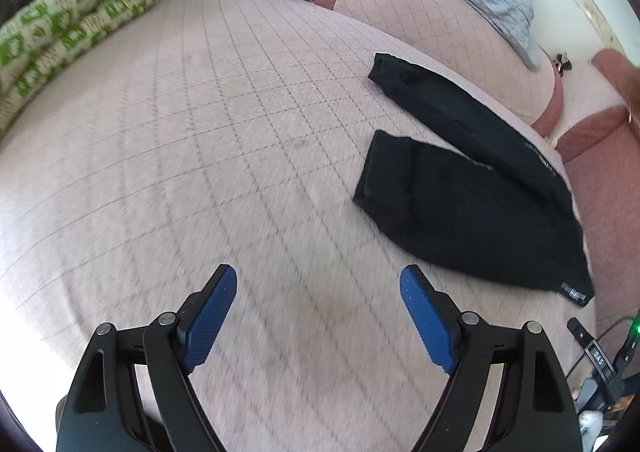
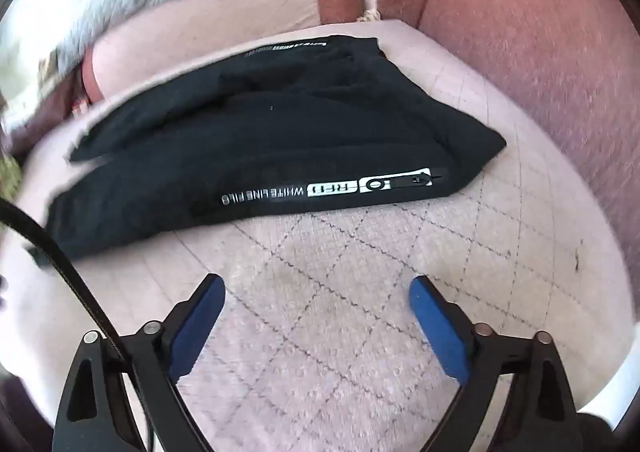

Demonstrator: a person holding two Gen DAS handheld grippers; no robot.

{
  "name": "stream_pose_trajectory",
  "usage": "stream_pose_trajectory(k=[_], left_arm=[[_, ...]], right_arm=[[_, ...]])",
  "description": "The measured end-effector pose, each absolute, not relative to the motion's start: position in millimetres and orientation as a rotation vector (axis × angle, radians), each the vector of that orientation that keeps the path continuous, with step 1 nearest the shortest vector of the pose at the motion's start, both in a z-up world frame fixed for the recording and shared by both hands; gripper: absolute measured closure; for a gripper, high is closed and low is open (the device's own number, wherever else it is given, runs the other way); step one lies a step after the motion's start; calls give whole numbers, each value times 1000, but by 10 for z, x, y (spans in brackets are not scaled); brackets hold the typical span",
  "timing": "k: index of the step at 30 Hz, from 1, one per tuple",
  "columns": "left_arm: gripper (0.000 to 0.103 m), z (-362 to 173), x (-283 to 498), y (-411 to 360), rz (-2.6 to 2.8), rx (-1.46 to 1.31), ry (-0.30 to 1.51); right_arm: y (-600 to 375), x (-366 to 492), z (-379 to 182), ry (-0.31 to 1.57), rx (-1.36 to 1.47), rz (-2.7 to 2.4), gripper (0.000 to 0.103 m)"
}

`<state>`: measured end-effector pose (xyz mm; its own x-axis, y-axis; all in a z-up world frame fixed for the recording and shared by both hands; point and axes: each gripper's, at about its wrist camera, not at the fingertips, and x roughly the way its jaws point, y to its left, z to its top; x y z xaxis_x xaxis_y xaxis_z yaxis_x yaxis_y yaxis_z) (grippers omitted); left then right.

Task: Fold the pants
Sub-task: 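Grasp the black pants' waistband with both grippers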

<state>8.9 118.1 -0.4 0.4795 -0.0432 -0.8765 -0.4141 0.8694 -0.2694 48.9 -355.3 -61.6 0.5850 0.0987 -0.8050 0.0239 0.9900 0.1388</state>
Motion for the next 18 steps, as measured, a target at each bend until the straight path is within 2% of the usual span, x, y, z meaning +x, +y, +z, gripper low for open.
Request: stream_pose_trajectory(k=[3, 5, 7, 13, 14, 15, 16, 18], left_arm=[[20, -134, 305, 1201, 198, -528, 1086], [20, -196, 469, 1138, 164, -531, 1103], [20, -123, 690, 982, 143, -463, 1048], [17, -176, 1215, 671, 86, -307, 1064], [35, -161, 1262, 627, 91, -285, 1051], [75, -144, 1284, 624, 102, -273, 1053], [86, -125, 1334, 637, 97, -271, 1074], [87, -110, 1369, 762, 66, -353, 1111]], right_arm=[[-3739, 586, -603, 962, 274, 70, 10], [-3841, 671, -611, 965, 339, 80, 14], [-3994, 790, -605, 964, 418, 83, 17], [-4208, 1152, -670, 970, 560, 60, 20], [-4188, 1214, -676, 968, 558, 49, 20], [-4160, 1300, -669, 965, 552, 36, 20], [-4130, 1370, -661, 964, 543, 24, 23], [-4090, 1485, -657, 972, 524, 1, 47]])
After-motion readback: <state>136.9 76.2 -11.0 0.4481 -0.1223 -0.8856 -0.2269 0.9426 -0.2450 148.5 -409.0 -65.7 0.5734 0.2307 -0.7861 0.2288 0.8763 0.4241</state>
